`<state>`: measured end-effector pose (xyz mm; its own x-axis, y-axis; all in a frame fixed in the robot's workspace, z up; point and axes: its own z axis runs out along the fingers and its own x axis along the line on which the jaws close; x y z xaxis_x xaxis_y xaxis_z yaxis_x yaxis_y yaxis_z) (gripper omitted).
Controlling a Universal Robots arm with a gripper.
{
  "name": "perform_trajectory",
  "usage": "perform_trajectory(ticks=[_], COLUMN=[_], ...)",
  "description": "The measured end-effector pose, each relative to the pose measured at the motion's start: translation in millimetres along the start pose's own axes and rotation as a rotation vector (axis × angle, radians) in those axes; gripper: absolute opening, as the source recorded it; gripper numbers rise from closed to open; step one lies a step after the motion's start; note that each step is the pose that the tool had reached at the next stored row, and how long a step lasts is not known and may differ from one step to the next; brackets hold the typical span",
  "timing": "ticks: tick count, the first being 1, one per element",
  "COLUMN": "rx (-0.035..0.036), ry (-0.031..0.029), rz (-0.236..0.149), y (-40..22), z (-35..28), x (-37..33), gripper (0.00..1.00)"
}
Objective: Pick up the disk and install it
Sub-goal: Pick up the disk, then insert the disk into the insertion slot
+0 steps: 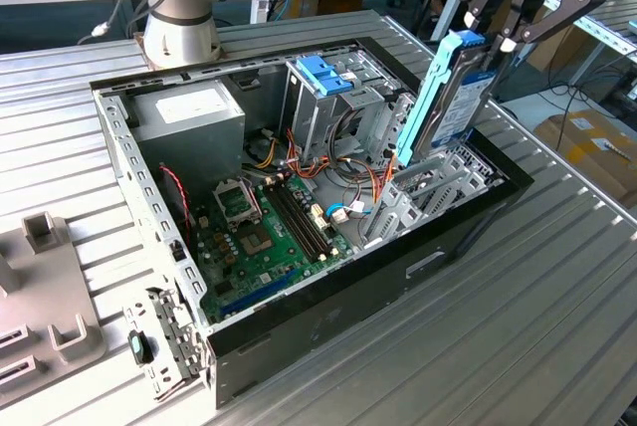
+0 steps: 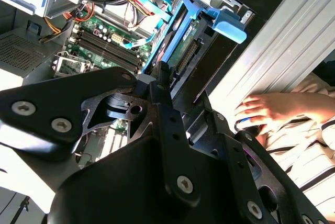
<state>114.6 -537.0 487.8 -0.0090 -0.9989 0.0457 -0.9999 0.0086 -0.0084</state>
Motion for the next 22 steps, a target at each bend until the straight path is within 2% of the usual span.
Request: perform_trajectory(ticks=[10, 17, 19, 22], rx=[0.0000, 0.0000, 0.0000, 0.0000], ry=[0.0000, 0.0001, -0.0003, 0.0000], rz=[0.000, 0.000, 0.000, 0.000], y=[0.0, -0.1, -0.1, 0.0], z=[1.7, 2.7, 4.6, 11.3], x=[0.0, 8.8, 9.7, 10.0], gripper=[0.35, 0.35, 0.35, 0.35])
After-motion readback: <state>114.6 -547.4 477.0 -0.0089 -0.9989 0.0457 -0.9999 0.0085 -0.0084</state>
